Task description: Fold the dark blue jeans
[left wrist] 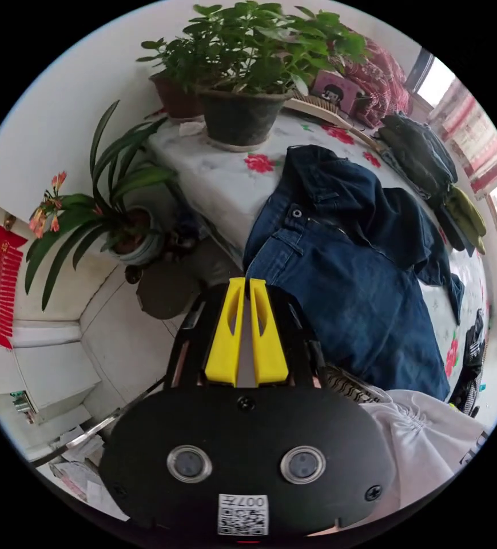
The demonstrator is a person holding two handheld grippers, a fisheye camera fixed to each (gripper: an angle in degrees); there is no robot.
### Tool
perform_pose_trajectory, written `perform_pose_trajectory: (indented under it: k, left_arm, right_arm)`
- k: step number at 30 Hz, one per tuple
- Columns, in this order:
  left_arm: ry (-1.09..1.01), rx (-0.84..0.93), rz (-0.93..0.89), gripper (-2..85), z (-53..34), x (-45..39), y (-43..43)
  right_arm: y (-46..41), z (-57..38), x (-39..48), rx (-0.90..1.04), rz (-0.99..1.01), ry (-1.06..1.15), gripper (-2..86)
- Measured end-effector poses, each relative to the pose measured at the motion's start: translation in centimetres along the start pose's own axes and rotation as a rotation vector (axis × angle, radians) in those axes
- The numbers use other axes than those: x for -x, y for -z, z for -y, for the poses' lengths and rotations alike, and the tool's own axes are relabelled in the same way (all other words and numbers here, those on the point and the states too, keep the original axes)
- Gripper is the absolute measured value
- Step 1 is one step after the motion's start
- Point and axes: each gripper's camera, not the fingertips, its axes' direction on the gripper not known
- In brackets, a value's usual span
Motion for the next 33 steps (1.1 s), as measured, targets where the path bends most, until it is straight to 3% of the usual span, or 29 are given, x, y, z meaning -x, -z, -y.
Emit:
perform_pose_trajectory:
  k: [4, 8, 14, 19, 24, 26, 28, 33]
  left_arm:
    - [0.046, -0.005, -0.07, -0.8, -2.2, 1.3, -1.0]
    - [-0.001, 0.021, -0.028, -0.7, -1.5, 0.3, -1.0]
    - [0.046, 0.043, -0.039, -0.7, -2.6, 0.2, -1.8]
    - [0.053, 0.032, -0.049, -0.6, -2.7, 0.4, -1.1]
    - [0.129, 0.024, -0.027, -0.6, -3.2, 1.2, -0.3]
    - [0.16, -0.073, -0.015, -0.4, -4.2, 1.8, 2.6]
    - [0.128, -0.16, -0.008, 0.1, -4.4, 1.2, 4.9]
    - [-0.1, -0.196, -0.04, 5.6, 0.2, -5.3, 4.2]
  right_arm:
    - [0.1, -2.2, -4.1, -0.088, 0.07, -0.21, 1.5]
    - [-1.1, -4.4, -9.3, -0.137, 0.176, -0.396, 2.3]
    - [-9.5, -3.9, -8.3, 0.108, 0.253, -0.356, 1.6]
    - [-9.6, -3.0, -9.1, 0.12, 0.197, -0.334, 0.3]
    - [-6.2, -3.6, -12.2, -0.075, 0.247, -0.49, 0.6]
    - [-2.9, -4.1, -13.5, -0.273, 0.314, -0.532, 1.9]
    - [-1.6, -3.1, -13.8, -0.348, 0.338, -0.525, 3.4]
    - [-1.5, 5.8, -11.1, -0.321, 0.307, -0.331, 6.4]
